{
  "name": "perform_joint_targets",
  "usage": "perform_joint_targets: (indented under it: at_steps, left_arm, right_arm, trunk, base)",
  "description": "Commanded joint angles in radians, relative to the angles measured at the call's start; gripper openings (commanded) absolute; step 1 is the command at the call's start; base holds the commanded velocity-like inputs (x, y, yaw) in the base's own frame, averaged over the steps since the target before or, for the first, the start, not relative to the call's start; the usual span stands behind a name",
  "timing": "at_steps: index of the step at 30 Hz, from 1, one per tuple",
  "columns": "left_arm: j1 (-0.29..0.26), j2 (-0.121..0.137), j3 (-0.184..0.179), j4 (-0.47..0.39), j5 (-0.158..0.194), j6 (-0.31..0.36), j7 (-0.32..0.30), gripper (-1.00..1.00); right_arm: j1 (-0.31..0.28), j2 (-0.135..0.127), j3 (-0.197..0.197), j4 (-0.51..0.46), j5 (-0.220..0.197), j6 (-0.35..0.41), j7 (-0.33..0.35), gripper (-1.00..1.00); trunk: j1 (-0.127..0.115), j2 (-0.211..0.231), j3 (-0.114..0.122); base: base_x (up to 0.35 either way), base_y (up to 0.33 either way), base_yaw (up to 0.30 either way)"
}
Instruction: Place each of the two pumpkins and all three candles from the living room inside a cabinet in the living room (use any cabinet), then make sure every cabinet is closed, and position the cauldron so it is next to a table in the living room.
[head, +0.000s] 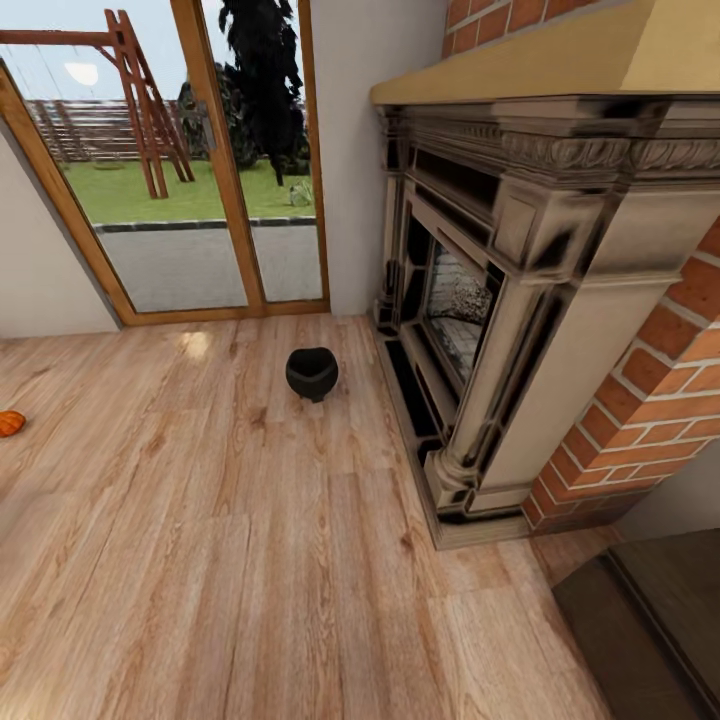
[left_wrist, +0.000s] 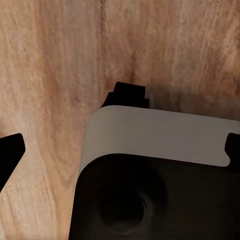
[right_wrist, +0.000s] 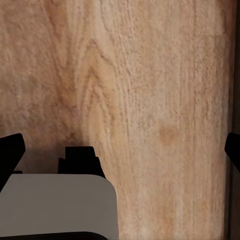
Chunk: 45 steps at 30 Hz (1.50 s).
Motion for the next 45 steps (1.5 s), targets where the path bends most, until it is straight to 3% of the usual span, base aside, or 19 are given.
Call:
perform_joint_targets:
  at_steps: [1,30,45]
  left_arm:
    - [0.000,0.000,0.000,0.000,0.000,0.000,0.000,1.00]
    - [0.000,0.000,0.001,0.000,0.003,0.001,0.001,1.00]
    - [0.000,0.001,0.003,0.000,0.003,0.001,0.000,1.00]
  right_arm:
    - [0.000,0.000,0.000,0.000,0.000,0.000,0.000,1.00]
    - [0.000,0.004,-0.001,0.000,0.000,-0.001,-0.001,1.00]
    - [0.001,-0.001,-0.001,0.000,0.000,-0.001,-0.001,1.00]
  trunk:
    - [0.000,0.000,0.000]
    - [0.000,0.000,0.000]
    - [0.000,0.000,0.000]
  base:
    - [0.000,0.000,0.000]
    - [0.000,0.000,0.253]
    - [0.188,0.110,0.026]
